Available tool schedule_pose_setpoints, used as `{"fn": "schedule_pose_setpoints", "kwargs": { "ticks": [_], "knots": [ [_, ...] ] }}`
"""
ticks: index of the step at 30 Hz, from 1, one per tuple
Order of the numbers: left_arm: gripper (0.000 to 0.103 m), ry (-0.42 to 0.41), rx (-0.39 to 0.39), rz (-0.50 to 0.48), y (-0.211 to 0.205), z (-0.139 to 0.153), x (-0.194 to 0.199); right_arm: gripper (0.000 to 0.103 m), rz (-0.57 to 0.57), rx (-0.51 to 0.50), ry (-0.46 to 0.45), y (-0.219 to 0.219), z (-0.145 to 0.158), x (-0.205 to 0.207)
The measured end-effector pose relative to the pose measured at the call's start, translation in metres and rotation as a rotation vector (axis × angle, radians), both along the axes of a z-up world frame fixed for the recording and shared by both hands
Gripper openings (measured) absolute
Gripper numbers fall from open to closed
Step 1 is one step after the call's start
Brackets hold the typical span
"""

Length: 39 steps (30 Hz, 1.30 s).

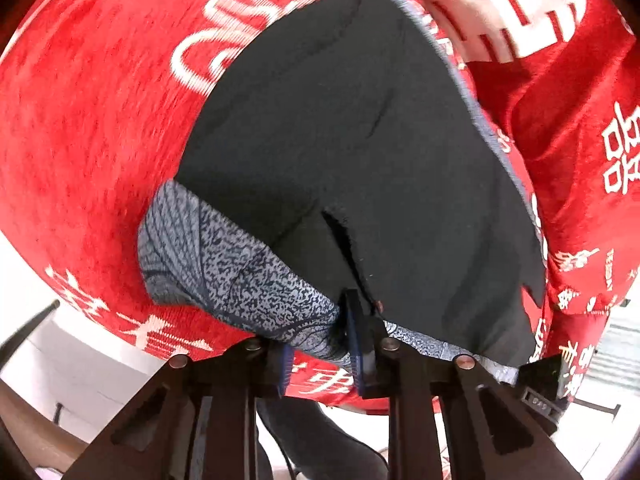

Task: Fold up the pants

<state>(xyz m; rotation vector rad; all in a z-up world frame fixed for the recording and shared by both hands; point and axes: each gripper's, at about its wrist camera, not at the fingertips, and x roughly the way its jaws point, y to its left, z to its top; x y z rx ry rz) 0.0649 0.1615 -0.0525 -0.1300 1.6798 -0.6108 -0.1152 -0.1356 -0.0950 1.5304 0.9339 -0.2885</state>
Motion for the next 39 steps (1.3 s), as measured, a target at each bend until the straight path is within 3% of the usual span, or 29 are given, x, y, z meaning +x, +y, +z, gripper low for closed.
{"fn": "schedule_pose_setpoints", "kwargs": {
  "ticks": [5,9,12,15,16,18,20,24,27,29,31,35,39],
  "knots": [
    [0.024,-0.079,-0.076,-0.054,-0.020,0.052,0.015,0.005,0.107,-0.181,-0.023,-0.027,0.067,0.036],
    [0.024,-0.151,-0.122,-0.058,-0.056,0.077,0.039,0.005,0.170,-0.243,-0.063,-0.065,0.099,0.066],
    [0.024,-0.241,-0.111,-0.081,-0.099,0.082,0.063,0.005,0.219,-0.258,-0.088,-0.098,0.107,0.097],
    [0.026,-0.311,-0.077,-0.081,-0.129,0.072,0.088,0.005,0.263,-0.236,-0.071,-0.137,0.093,0.132],
    [0.030,-0.333,-0.058,-0.080,-0.138,0.066,0.096,0.005,0.274,-0.224,-0.063,-0.150,0.085,0.145],
    [0.087,-0.411,0.011,-0.054,-0.153,0.054,0.110,0.005,0.280,-0.220,-0.039,-0.175,0.066,0.165],
    [0.095,-0.469,0.048,-0.015,-0.162,0.041,0.122,0.005,0.280,-0.207,-0.024,-0.198,0.046,0.190],
    [0.095,-0.431,0.101,0.017,-0.170,0.016,0.139,0.007,0.269,-0.159,0.008,-0.218,0.007,0.212],
    [0.095,-0.472,0.108,0.026,-0.164,0.035,0.132,0.013,0.240,-0.160,0.033,-0.220,0.002,0.214],
    [0.095,-0.508,0.131,0.004,-0.155,0.048,0.123,0.045,0.248,-0.186,0.015,-0.217,0.018,0.213],
    [0.095,-0.524,0.152,-0.025,-0.149,0.055,0.115,0.053,0.270,-0.232,0.007,-0.213,0.036,0.210],
    [0.095,-0.532,0.184,-0.073,-0.151,0.059,0.104,0.053,0.298,-0.246,-0.039,-0.199,0.066,0.192],
    [0.095,-0.491,0.180,-0.101,-0.168,0.049,0.096,0.053,0.324,-0.233,-0.009,-0.185,0.059,0.180]
  ]
}}
